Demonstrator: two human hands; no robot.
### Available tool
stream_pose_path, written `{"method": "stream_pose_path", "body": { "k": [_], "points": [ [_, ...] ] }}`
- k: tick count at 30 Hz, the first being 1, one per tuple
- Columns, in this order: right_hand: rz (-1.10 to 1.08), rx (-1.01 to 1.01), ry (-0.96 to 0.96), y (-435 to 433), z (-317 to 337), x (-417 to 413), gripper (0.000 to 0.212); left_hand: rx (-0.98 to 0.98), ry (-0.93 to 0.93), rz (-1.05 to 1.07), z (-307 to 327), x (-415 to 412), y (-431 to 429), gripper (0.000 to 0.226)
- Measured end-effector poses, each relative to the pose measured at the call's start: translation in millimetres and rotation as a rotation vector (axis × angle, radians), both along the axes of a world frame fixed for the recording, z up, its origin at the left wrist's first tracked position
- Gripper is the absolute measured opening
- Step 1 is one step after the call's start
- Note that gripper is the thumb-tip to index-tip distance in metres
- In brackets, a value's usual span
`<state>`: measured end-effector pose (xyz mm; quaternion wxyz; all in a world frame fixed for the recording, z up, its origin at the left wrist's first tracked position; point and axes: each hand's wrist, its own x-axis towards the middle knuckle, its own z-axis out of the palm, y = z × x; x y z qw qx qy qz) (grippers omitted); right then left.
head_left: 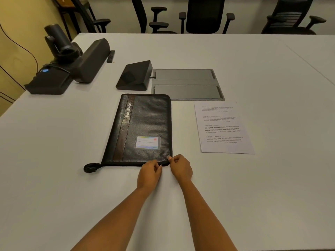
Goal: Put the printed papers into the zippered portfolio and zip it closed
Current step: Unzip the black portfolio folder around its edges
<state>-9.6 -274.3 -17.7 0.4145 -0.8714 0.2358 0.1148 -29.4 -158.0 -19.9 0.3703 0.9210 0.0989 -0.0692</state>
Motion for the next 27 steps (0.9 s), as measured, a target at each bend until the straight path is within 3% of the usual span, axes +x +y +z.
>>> {"method": "stream_pose_path", "body": {
  "k": [5,15,22,27],
  "points": [
    [0.002,-0.025,-0.021,2,0,-3,0.031,0.092,-0.058,-0.093,-3,1,17,0.018],
    [0.035,0.085,0.034,-4,5,2,0.037,0.027,-0.096,-0.133,-8,-3,-2,0.015],
    [0.042,0.038,0.041,-3,6,4,0.031,0.121,-0.115,-0.313,-1,9,29,0.013],
    [0.052,0.032,0.072,-3,5,5,0.033,0.121,-0.113,-0.251,-2,4,21,0.014]
  ]
}}
